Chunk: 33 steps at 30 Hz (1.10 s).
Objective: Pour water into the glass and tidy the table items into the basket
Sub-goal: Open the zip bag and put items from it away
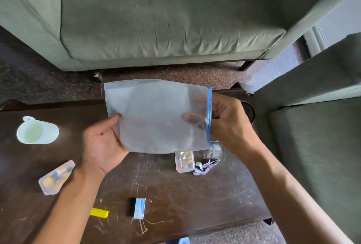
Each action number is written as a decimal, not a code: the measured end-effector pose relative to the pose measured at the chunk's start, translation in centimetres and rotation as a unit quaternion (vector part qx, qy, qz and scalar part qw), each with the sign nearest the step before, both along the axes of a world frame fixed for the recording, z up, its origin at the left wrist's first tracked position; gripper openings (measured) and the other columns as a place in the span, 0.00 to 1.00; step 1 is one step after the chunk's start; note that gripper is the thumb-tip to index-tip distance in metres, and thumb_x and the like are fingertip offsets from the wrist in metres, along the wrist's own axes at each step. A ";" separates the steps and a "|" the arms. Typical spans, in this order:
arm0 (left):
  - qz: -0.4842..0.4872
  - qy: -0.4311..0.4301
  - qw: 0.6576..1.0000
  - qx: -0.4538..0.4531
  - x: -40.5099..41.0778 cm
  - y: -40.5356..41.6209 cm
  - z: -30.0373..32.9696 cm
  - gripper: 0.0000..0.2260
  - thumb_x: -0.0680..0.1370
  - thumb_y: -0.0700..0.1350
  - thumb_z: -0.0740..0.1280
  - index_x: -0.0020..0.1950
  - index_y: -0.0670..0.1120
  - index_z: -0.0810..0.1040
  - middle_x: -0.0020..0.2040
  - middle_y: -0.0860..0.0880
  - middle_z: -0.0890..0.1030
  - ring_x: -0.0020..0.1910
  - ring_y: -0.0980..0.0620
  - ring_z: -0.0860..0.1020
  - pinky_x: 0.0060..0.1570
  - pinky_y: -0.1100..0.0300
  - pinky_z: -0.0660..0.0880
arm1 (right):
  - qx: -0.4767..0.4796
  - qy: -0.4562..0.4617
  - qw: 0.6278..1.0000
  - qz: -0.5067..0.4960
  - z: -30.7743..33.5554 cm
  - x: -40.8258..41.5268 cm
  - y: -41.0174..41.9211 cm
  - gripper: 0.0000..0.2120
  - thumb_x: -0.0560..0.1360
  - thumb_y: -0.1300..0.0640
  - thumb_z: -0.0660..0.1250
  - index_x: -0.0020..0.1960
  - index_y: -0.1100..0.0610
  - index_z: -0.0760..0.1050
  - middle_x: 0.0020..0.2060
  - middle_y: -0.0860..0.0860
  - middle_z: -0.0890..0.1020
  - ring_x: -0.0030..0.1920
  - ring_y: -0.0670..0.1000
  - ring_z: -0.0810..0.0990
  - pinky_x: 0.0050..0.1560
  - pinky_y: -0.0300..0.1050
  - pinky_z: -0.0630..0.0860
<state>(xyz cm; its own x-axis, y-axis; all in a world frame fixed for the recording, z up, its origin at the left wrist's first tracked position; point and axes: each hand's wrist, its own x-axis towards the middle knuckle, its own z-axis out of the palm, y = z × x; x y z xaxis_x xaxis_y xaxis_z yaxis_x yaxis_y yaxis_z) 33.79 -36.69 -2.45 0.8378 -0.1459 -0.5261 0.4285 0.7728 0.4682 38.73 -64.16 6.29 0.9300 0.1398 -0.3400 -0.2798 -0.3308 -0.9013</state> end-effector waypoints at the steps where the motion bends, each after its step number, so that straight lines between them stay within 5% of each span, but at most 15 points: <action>1: 0.001 0.006 1.000 0.002 0.0 -0.1 -0.2 0.25 0.67 0.50 0.79 0.64 0.51 0.90 0.66 0.52 0.89 0.66 0.50 0.87 0.69 0.49 0.80 | -0.012 -0.005 1.000 0.008 0.0 0.0 0.0 0.23 0.68 0.49 0.85 0.57 0.60 0.85 0.49 0.65 0.88 0.52 0.73 0.84 0.49 0.70 0.83; 3: 0.007 0.019 1.000 0.006 0.0 -0.4 -0.6 0.21 0.71 0.48 0.76 0.64 0.51 0.90 0.65 0.52 0.89 0.65 0.50 0.88 0.70 0.47 0.78 | -0.032 0.003 0.999 0.021 -0.3 0.0 -0.1 0.15 0.70 0.53 0.85 0.55 0.52 0.87 0.45 0.53 0.90 0.48 0.59 0.89 0.46 0.53 0.87; 7: 0.019 0.044 0.999 0.024 -0.2 -0.8 -1.0 0.19 0.81 0.47 0.63 0.65 0.51 0.89 0.68 0.51 0.87 0.66 0.49 0.87 0.72 0.45 0.75 | 0.002 0.052 0.998 0.020 -0.7 0.1 -0.2 0.09 0.71 0.58 0.84 0.49 0.52 0.88 0.37 0.39 0.89 0.36 0.37 0.87 0.35 0.30 0.79; 11: 0.021 0.040 0.999 0.030 -0.1 -1.4 -1.0 0.20 0.81 0.46 0.64 0.70 0.51 0.87 0.72 0.51 0.85 0.68 0.49 0.86 0.73 0.45 0.75 | 0.002 0.055 0.998 0.024 -1.0 0.3 -0.2 0.06 0.71 0.57 0.84 0.43 0.54 0.87 0.36 0.47 0.89 0.38 0.45 0.88 0.38 0.42 0.84; 16: 0.003 0.017 0.998 0.064 0.1 -2.4 -0.7 0.20 0.87 0.45 0.58 0.68 0.53 0.88 0.70 0.51 0.86 0.72 0.49 0.84 0.75 0.47 0.77 | -0.018 0.050 0.998 0.032 -0.7 0.4 0.2 0.14 0.71 0.57 0.84 0.55 0.56 0.88 0.47 0.54 0.91 0.49 0.51 0.91 0.49 0.46 0.87; 19: -0.020 0.005 0.996 0.082 0.2 -3.0 -0.8 0.21 0.87 0.43 0.58 0.68 0.54 0.88 0.69 0.52 0.87 0.70 0.50 0.85 0.73 0.48 0.79 | -0.010 0.061 0.998 0.025 -1.1 0.5 0.4 0.20 0.73 0.63 0.82 0.63 0.58 0.84 0.55 0.57 0.89 0.57 0.57 0.89 0.59 0.58 0.86; 23: -0.031 0.009 0.994 0.108 0.6 -3.4 -1.0 0.19 0.82 0.44 0.65 0.71 0.54 0.85 0.72 0.50 0.85 0.74 0.47 0.82 0.73 0.46 0.79 | 0.097 0.116 0.987 -0.051 -1.8 0.5 0.4 0.17 0.78 0.73 0.72 0.64 0.61 0.83 0.58 0.66 0.86 0.51 0.54 0.88 0.51 0.50 0.88; 27: -0.050 0.008 0.989 0.138 1.0 -3.6 -1.2 0.22 0.83 0.45 0.65 0.78 0.48 0.79 0.68 0.49 0.86 0.69 0.48 0.84 0.68 0.44 0.81 | -0.062 0.043 0.997 -0.015 -1.6 0.8 -0.8 0.10 0.74 0.66 0.78 0.53 0.55 0.86 0.48 0.57 0.90 0.53 0.59 0.89 0.55 0.63 0.86; 30: -0.052 0.011 0.988 0.145 1.4 -3.7 -1.5 0.17 0.85 0.44 0.64 0.73 0.49 0.83 0.63 0.49 0.87 0.63 0.48 0.86 0.66 0.44 0.82 | -0.097 0.020 0.995 -0.013 -1.3 1.1 -1.8 0.08 0.71 0.61 0.78 0.36 0.51 0.85 0.32 0.41 0.84 0.36 0.41 0.81 0.40 0.45 0.83; 33: -0.059 0.012 0.986 0.158 1.8 -3.9 -2.0 0.16 0.84 0.44 0.64 0.70 0.52 0.85 0.62 0.51 0.88 0.60 0.49 0.88 0.62 0.44 0.84 | -0.111 0.013 0.992 -0.052 -0.9 1.0 -2.9 0.14 0.71 0.63 0.77 0.30 0.51 0.82 0.27 0.41 0.75 0.32 0.42 0.70 0.34 0.40 0.71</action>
<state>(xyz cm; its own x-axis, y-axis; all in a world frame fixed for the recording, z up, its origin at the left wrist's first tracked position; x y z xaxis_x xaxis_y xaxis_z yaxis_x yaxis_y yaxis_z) 35.56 -40.58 -4.44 0.8113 -0.0671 -0.5808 0.5211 0.5334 0.6663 39.77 -67.08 5.37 0.9258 -0.0371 -0.3763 -0.3453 -0.4882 -0.8015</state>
